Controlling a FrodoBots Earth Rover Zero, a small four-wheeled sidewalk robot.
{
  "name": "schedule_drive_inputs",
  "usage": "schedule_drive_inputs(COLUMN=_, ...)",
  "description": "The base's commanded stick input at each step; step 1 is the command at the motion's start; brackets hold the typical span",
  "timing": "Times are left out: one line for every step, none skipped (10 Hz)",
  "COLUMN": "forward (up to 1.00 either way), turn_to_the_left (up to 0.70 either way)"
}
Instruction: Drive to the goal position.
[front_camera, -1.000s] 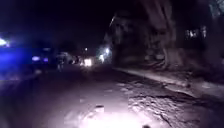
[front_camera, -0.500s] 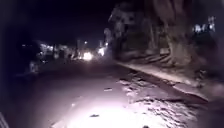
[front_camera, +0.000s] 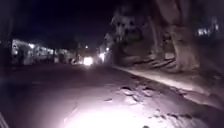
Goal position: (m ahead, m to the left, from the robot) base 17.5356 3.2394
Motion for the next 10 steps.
schedule_drive_inputs(forward=0.7, turn_to_the_left=0.0)
schedule_drive_inputs(forward=0.7, turn_to_the_left=0.0)
schedule_drive_inputs(forward=0.7, turn_to_the_left=0.0)
schedule_drive_inputs(forward=0.7, turn_to_the_left=0.08)
schedule_drive_inputs(forward=0.7, turn_to_the_left=0.27)
schedule_drive_inputs(forward=0.7, turn_to_the_left=0.2)
schedule_drive_inputs(forward=0.7, turn_to_the_left=0.0)
schedule_drive_inputs(forward=0.7, turn_to_the_left=0.0)
schedule_drive_inputs(forward=0.7, turn_to_the_left=0.0)
schedule_drive_inputs(forward=0.7, turn_to_the_left=0.0)
